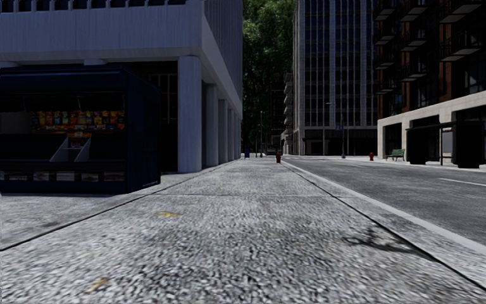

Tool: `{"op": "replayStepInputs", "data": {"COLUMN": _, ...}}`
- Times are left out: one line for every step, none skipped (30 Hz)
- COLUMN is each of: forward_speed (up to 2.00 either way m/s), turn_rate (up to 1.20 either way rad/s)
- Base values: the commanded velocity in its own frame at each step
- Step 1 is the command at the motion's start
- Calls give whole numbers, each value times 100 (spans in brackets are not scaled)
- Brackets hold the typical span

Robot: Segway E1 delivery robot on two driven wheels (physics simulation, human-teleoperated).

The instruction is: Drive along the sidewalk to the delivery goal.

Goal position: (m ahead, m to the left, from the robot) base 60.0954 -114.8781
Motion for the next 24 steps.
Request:
{"op": "replayStepInputs", "data": {"forward_speed": 200, "turn_rate": 0}}
{"op": "replayStepInputs", "data": {"forward_speed": 200, "turn_rate": 0}}
{"op": "replayStepInputs", "data": {"forward_speed": 200, "turn_rate": 0}}
{"op": "replayStepInputs", "data": {"forward_speed": 200, "turn_rate": 0}}
{"op": "replayStepInputs", "data": {"forward_speed": 200, "turn_rate": 0}}
{"op": "replayStepInputs", "data": {"forward_speed": 200, "turn_rate": 0}}
{"op": "replayStepInputs", "data": {"forward_speed": 200, "turn_rate": 0}}
{"op": "replayStepInputs", "data": {"forward_speed": 200, "turn_rate": 0}}
{"op": "replayStepInputs", "data": {"forward_speed": 200, "turn_rate": 0}}
{"op": "replayStepInputs", "data": {"forward_speed": 200, "turn_rate": 0}}
{"op": "replayStepInputs", "data": {"forward_speed": 200, "turn_rate": 0}}
{"op": "replayStepInputs", "data": {"forward_speed": 200, "turn_rate": 0}}
{"op": "replayStepInputs", "data": {"forward_speed": 200, "turn_rate": 0}}
{"op": "replayStepInputs", "data": {"forward_speed": 200, "turn_rate": 0}}
{"op": "replayStepInputs", "data": {"forward_speed": 200, "turn_rate": 0}}
{"op": "replayStepInputs", "data": {"forward_speed": 200, "turn_rate": 0}}
{"op": "replayStepInputs", "data": {"forward_speed": 200, "turn_rate": 0}}
{"op": "replayStepInputs", "data": {"forward_speed": 200, "turn_rate": 0}}
{"op": "replayStepInputs", "data": {"forward_speed": 200, "turn_rate": 0}}
{"op": "replayStepInputs", "data": {"forward_speed": 200, "turn_rate": 0}}
{"op": "replayStepInputs", "data": {"forward_speed": 200, "turn_rate": 0}}
{"op": "replayStepInputs", "data": {"forward_speed": 200, "turn_rate": 0}}
{"op": "replayStepInputs", "data": {"forward_speed": 200, "turn_rate": 0}}
{"op": "replayStepInputs", "data": {"forward_speed": 200, "turn_rate": 0}}
